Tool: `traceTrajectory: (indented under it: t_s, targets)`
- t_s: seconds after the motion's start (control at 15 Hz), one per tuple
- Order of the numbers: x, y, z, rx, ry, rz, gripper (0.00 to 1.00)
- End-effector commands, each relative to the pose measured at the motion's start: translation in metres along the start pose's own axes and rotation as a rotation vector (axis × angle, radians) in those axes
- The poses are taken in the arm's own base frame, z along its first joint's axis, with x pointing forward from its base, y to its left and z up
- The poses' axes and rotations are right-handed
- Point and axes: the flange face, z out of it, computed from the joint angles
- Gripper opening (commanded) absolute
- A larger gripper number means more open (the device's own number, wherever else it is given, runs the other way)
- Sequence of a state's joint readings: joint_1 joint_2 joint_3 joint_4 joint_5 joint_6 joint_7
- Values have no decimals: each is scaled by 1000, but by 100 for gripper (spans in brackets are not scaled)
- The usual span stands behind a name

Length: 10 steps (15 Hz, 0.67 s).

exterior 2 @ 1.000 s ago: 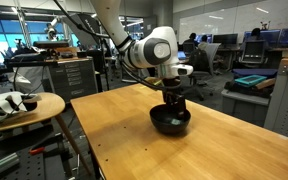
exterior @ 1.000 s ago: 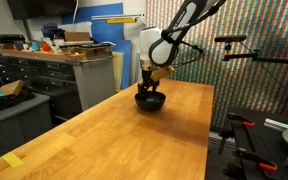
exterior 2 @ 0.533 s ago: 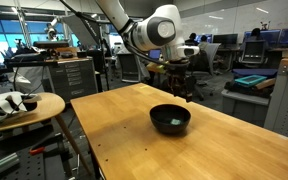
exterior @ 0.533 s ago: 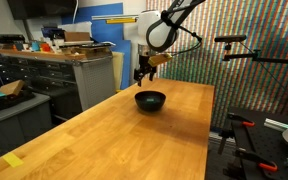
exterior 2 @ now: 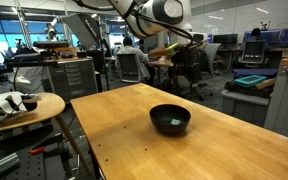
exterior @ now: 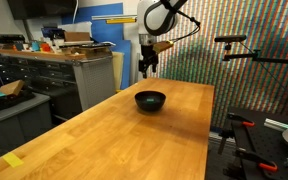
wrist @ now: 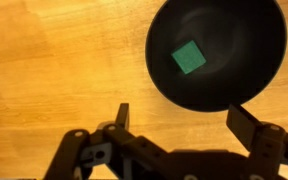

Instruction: Put the green block in the black bowl

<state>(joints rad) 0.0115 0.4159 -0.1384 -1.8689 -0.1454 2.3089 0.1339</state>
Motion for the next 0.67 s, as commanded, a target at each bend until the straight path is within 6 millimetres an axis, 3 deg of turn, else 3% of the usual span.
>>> traceTrajectory:
  t_s: [0.0,0.13,0.2,0.6]
  targets:
    - [3,5,-15,52,-72,-58,100]
    - [3,4,-19,120,-131,-89,100]
    - [-1,1,-7,56,-96,-53,100]
    - [-2,1,-2,62,-111,-58,100]
